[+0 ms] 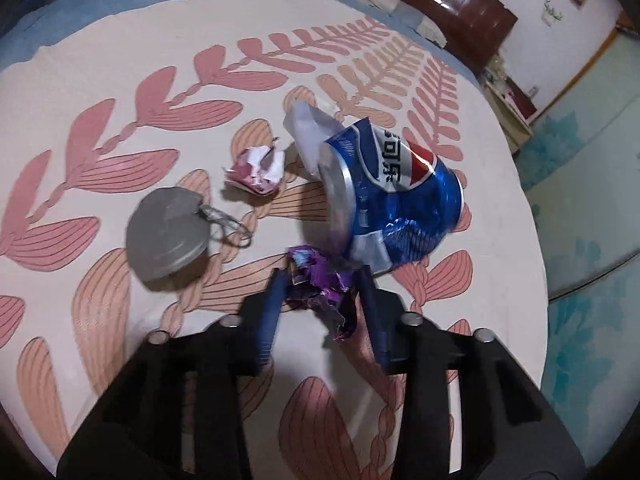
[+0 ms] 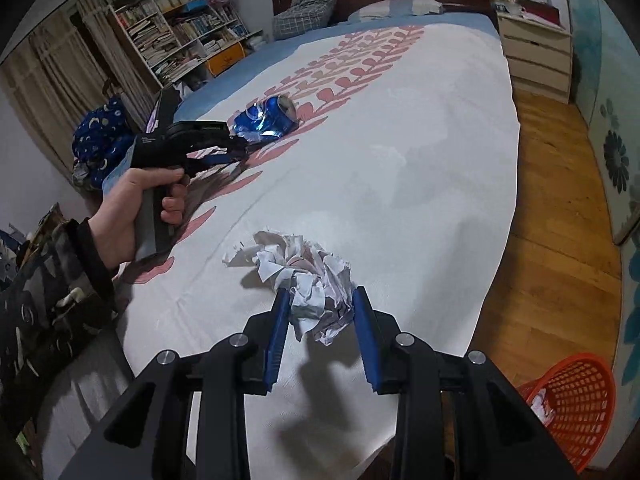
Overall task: Collect trash
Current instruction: 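Grasp crumpled white paper with the right tool while the left tool grasps purple wrapper, then carry both items to the red basket and open both tools to drop them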
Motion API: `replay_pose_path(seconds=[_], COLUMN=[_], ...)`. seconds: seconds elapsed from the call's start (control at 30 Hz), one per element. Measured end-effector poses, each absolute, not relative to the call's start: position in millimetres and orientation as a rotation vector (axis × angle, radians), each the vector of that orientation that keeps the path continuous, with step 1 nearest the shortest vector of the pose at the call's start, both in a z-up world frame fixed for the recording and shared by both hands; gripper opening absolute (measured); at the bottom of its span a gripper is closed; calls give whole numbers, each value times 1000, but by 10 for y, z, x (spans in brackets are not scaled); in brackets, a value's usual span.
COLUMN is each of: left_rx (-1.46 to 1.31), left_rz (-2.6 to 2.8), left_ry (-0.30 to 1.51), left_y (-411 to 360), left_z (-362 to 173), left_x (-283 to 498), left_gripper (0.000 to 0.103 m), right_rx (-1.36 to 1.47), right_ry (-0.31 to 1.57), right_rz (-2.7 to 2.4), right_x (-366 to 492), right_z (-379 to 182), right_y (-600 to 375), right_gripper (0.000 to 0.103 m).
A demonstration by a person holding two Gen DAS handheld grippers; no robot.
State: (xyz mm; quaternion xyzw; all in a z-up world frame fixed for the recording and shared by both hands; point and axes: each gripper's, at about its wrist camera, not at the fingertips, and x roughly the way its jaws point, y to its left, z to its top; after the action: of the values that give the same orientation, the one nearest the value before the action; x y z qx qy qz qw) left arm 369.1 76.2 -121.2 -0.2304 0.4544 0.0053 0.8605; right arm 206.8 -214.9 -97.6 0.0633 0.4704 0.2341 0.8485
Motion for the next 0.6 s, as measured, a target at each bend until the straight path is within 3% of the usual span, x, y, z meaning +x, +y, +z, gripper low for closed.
replay_pose_path(seconds=[0.13,0.33,0.6], left_rx=[-522,-494,-360], left_rz=[-19,-33,-80], left_ry=[926,853,633], left_y=[813,789,375], left_z=[-1182,-866,34], left_x=[3627,3303,2373], left_gripper=[22,22,22], right_rx=[137,164,199], right_ry=[994,953,819], right_rz=[502,491,417], right_x=[1989,1951,1761], right_z=[-976,-803,-248], right_y=[-2140,-2288,-2941], right_gripper=[33,33,33])
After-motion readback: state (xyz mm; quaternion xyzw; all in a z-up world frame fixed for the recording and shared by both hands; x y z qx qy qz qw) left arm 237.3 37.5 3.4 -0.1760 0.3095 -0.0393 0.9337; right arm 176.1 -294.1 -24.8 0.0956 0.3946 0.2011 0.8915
